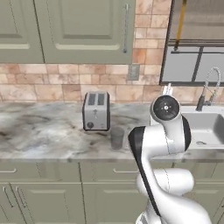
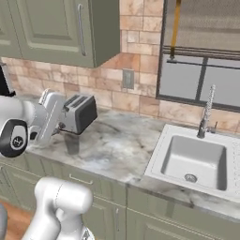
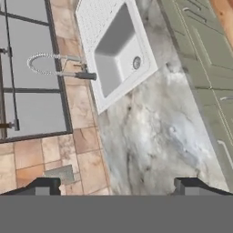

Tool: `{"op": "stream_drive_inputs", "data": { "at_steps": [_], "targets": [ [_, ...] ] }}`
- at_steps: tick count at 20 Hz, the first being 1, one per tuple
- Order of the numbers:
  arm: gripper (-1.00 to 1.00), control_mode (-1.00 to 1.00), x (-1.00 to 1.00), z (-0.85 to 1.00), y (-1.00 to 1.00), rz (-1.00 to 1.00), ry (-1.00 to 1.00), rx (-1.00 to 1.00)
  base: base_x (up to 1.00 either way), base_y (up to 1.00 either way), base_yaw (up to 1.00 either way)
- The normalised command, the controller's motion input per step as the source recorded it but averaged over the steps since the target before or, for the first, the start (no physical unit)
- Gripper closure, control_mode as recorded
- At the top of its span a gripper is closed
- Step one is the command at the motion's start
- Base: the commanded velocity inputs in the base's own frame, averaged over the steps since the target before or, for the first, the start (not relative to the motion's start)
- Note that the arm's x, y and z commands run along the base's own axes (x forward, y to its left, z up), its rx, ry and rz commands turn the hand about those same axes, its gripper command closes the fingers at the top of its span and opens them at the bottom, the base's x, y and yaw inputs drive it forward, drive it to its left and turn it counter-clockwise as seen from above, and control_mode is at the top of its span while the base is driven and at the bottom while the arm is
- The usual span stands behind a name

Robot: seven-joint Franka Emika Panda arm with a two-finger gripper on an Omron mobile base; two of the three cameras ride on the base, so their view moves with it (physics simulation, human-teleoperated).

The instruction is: Move the glass cup from next to the sink to the open cabinet. Then, move the bowl with the cucumber to the fridge to clear the area for faucet cleaning.

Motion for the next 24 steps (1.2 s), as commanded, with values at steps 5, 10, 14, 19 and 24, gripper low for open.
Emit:
{"op": "stream_drive_inputs", "data": {
  "at_steps": [5, 10, 14, 19, 24],
  "targets": [
    [-1.00, 1.00, 0.00, 0.00, 0.00, 0.00, 0.00, 0.00, 0.99, -0.19, 0.00],
    [-1.00, -1.00, 0.65, 0.09, -0.11, 0.11, 0.28, 0.08, 0.19, -0.02, 0.00],
    [-1.00, -1.00, 0.50, 0.01, -0.10, 0.39, 0.40, 0.03, 0.00, 0.00, 0.00],
    [-1.00, -1.00, 0.25, -0.07, -0.01, 0.66, 0.39, 0.00, 0.00, 0.00, 0.00],
    [-1.00, -1.00, -0.11, -0.75, 0.00, 0.93, 0.18, -0.02, 0.00, 0.00, 0.00]
  ]
}}
